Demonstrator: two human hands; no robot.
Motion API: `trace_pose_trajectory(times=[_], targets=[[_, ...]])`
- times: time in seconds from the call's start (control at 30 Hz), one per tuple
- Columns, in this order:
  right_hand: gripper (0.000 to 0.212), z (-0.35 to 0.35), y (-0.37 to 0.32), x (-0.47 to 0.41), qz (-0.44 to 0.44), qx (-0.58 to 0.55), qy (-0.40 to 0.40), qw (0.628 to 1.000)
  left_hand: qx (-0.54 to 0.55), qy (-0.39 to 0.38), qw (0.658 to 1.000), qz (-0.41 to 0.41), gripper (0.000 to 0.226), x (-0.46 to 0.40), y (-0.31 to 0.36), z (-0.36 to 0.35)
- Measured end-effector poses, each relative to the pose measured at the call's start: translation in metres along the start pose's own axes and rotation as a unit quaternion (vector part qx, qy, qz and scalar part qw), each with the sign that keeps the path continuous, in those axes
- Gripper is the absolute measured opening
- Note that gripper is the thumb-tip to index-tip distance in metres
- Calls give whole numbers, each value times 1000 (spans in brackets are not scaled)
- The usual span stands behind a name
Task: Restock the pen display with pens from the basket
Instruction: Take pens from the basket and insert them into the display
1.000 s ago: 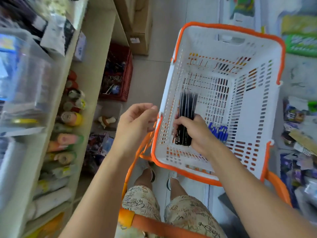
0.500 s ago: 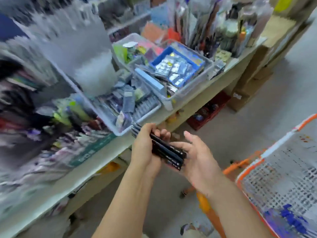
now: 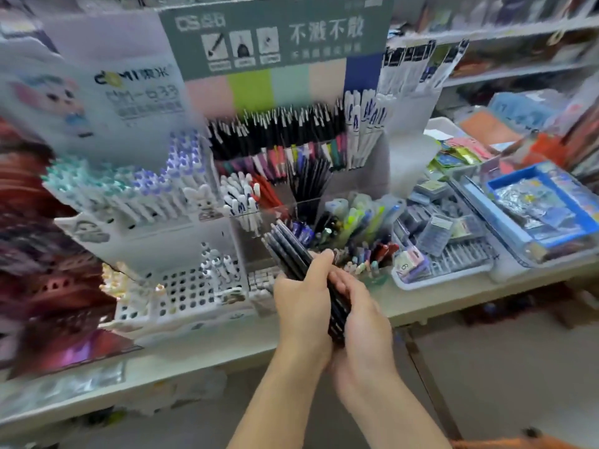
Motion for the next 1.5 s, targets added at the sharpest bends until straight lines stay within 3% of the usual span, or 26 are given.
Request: trace_pose_trajectory(times=[0.13,0.23,0.33,0.63,0.83,0.97,1.17,1.3,1.5], targets=[[33,-4,-23,-19,127,150,-81,977,-66,-125,990,25,18,-24,11,8],[37,-5,-49,-44,119,182,-141,966,-96,-225,967,66,14,-21,17,-4],[30,-10,-63,-72,96,192,-175,961,-79,-247,961,98,16,-25,21,-21],[25,-27,-127,-143,68,201,-227,951,-45,-183,972,142,28,-54,28,-96],[29,-42,-138,-174,8,206,-261,943,22,-136,976,169,7,-65,27,-117],[20,-54,-143,-182,59,152,-213,963,73,-97,980,158,28,-75,31,-120],[18,-64,-164,-181,167,3,-152,974,10,-30,997,70,15,-92,42,-110],[17,-61,-167,-194,345,15,-76,935,-17,-12,999,36,17,-104,49,-98],[9,-66,-140,-216,499,277,-47,820,1,-36,999,31,26,-115,54,-93]])
Point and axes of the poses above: each hand's wrist, its own x-axis away from the middle knuckle, its own z-axis out of the back of the hand, y = z × x, the point moved 2 cm from there along -x, towards the middle knuckle, and after that the axes turned 14 degrees about y, right-handed, at the moved point
